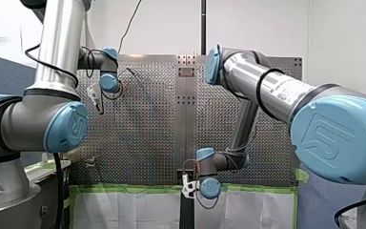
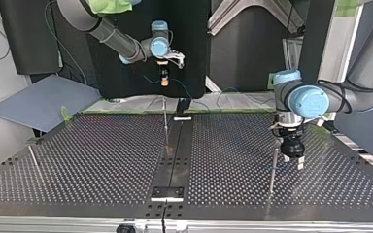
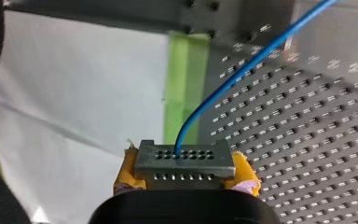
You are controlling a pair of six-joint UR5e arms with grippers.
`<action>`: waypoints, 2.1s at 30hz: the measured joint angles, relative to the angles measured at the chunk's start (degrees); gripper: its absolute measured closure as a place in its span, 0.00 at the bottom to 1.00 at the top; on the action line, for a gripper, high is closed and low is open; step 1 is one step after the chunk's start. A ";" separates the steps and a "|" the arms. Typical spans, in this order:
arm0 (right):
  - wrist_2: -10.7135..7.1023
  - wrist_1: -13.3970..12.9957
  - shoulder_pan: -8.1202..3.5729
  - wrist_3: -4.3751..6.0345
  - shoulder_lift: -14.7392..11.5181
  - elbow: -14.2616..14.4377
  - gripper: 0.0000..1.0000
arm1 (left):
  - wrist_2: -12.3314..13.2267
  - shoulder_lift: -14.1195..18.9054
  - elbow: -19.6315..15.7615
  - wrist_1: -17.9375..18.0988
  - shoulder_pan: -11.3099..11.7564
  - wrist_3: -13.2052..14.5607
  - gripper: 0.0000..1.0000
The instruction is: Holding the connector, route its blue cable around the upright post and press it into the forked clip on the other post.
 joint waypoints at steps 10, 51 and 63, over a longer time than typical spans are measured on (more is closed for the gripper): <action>0.68 -2.31 -2.63 -0.03 5.12 0.04 1.00 | -0.04 0.00 -0.01 0.07 0.32 0.03 0.00; 0.54 -11.42 -7.97 -0.29 -9.73 16.93 1.00 | -0.69 0.00 0.01 -1.01 0.61 0.39 0.00; -4.98 -8.39 -8.87 -5.70 -16.30 17.54 1.00 | -2.30 0.00 0.00 -1.87 0.53 1.07 0.00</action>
